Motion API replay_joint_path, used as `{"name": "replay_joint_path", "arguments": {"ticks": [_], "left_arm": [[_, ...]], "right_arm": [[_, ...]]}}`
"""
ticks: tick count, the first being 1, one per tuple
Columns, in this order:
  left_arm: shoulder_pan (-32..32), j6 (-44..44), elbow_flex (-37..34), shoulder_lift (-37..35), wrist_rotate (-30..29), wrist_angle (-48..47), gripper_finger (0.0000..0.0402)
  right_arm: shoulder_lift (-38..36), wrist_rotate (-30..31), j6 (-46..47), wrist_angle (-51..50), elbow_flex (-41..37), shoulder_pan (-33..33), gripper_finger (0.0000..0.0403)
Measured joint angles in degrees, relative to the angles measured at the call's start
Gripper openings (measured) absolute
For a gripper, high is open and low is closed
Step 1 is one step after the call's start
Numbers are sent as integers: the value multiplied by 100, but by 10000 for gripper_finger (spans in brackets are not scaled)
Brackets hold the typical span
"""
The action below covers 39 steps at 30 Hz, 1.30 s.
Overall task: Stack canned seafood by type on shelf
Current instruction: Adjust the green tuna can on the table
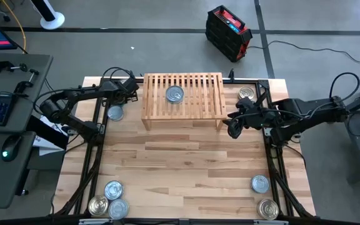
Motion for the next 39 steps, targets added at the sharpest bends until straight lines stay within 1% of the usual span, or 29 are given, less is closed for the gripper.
{"name": "replay_joint_path", "arguments": {"ticks": [14,29,34,39], "left_arm": [[-128,571,13,28,205,-134,0],[-129,591,23,24,210,-141,0],[-127,741,257,35,333,-244,0],[-116,784,699,35,259,-327,0]], "right_arm": [[0,-4,-2,-3,0,0,179],[0,-11,-2,-1,0,0,179],[0,-5,-3,-2,0,-9,179],[0,180,151,-3,0,-101,179]]}}
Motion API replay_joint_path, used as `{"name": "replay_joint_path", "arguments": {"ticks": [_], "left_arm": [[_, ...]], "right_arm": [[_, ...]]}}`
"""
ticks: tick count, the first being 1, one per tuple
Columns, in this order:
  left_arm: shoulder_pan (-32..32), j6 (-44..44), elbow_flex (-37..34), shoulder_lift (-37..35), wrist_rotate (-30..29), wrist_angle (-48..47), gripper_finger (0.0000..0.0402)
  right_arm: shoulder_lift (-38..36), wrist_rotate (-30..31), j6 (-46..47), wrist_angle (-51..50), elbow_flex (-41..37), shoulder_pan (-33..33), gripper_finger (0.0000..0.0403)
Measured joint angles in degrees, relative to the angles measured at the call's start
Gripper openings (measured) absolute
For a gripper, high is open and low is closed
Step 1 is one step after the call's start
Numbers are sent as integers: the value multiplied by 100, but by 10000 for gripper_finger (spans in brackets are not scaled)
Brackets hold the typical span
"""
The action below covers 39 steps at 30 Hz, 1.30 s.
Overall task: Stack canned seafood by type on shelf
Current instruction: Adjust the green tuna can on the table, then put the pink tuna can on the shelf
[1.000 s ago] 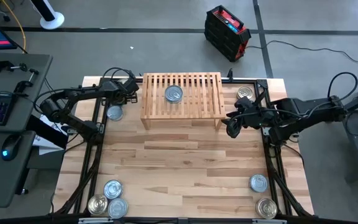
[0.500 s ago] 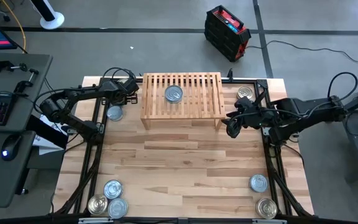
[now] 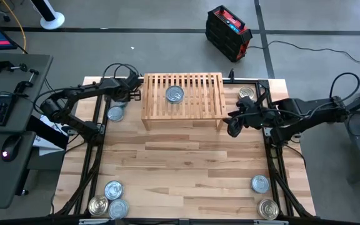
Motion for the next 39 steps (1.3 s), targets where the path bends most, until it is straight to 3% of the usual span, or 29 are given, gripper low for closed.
{"name": "replay_joint_path", "arguments": {"ticks": [12,19,23,29,33,39], "left_arm": [[196,528,1703,-57,-362,-678,0],[-476,1013,2621,-835,-241,-701,0],[-1421,968,2599,-1600,-26,-693,0],[-3601,-33,1951,-2513,-150,-335,0],[-5075,-501,1311,-2728,-445,630,0],[-6707,-110,570,-2730,-534,2378,0]], "right_arm": [[0,125,521,-474,0,-714,179],[0,224,552,-756,0,-1609,179],[0,235,123,-859,0,-2102,179],[0,248,-198,-1268,0,-2761,179],[7,269,-215,-1181,-57,-3184,179],[20,248,121,-456,-923,-4051,163]]}}
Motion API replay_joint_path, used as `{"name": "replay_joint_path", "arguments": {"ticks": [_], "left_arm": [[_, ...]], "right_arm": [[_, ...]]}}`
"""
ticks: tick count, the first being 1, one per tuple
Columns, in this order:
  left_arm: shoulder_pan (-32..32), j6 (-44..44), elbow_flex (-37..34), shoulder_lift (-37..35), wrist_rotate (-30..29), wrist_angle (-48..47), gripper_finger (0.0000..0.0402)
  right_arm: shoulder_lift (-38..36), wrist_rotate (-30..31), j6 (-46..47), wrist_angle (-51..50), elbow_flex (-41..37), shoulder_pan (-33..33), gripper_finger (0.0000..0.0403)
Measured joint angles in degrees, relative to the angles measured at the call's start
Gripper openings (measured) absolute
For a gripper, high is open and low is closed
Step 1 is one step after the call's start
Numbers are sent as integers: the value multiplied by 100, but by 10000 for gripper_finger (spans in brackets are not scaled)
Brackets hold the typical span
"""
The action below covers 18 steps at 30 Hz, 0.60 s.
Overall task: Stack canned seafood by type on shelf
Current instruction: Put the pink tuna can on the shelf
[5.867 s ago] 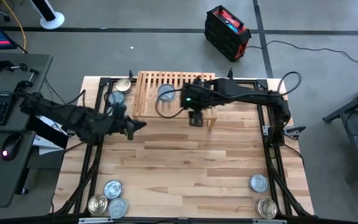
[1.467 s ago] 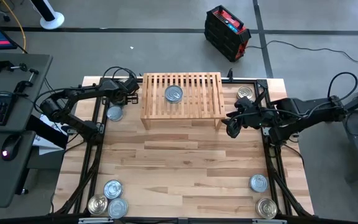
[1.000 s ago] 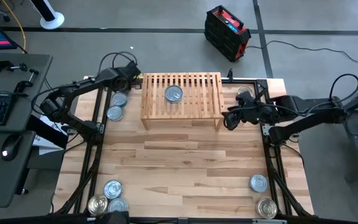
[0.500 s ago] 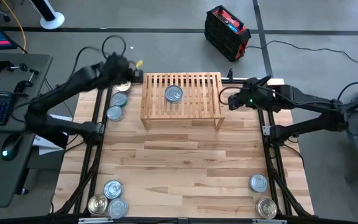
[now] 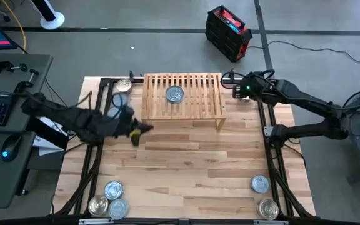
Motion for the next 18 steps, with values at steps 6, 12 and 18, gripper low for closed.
{"name": "replay_joint_path", "arguments": {"ticks": [6,12,18], "left_arm": [[-778,1073,452,-353,-40,488,1],[-1046,2376,1108,-984,-47,488,1],[-1118,2785,1223,-1548,-58,380,1]], "right_arm": [[8,-304,233,1058,-1205,-1061,81],[297,-574,751,2048,-2156,-1609,13],[873,-172,922,2640,-2333,-1704,3]]}}
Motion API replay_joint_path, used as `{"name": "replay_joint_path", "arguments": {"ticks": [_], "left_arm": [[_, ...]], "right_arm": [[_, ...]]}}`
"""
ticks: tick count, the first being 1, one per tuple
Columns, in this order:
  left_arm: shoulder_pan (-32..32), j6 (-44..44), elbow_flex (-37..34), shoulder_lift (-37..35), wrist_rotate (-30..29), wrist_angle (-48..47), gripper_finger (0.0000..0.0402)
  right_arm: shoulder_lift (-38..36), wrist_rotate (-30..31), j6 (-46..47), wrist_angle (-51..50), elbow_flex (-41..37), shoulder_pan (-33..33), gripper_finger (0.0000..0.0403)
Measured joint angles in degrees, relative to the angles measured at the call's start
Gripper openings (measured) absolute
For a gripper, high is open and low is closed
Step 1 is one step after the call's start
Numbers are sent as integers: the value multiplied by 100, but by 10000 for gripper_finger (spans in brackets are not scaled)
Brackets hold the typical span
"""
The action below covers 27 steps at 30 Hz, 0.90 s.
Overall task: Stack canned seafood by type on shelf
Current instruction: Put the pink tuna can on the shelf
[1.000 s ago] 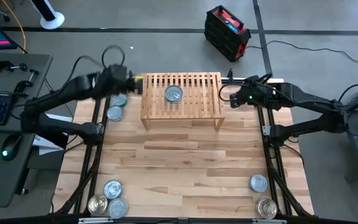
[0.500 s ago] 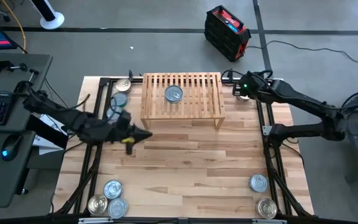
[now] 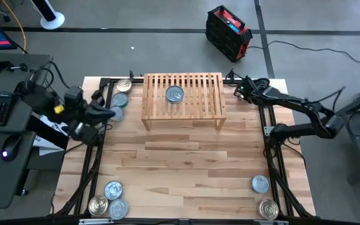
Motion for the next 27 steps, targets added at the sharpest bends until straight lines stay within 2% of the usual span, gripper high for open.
{"name": "replay_joint_path", "arguments": {"ticks": [5,9,13,19,27], "left_arm": [[0,-25,0,-124,-167,-44,1],[0,-23,0,-72,-507,1,1],[2,-127,-2,46,-863,0,1],[4,-139,-2,267,-1179,11,1],[3,-4,-11,374,-1187,96,1]], "right_arm": [[629,-100,-409,887,22,-319,1],[1059,-232,-555,1073,24,-606,0],[1105,-254,-934,1001,44,-636,0],[760,-673,-1805,-70,48,-364,0],[51,-1218,-2120,-2015,11,427,0]]}}
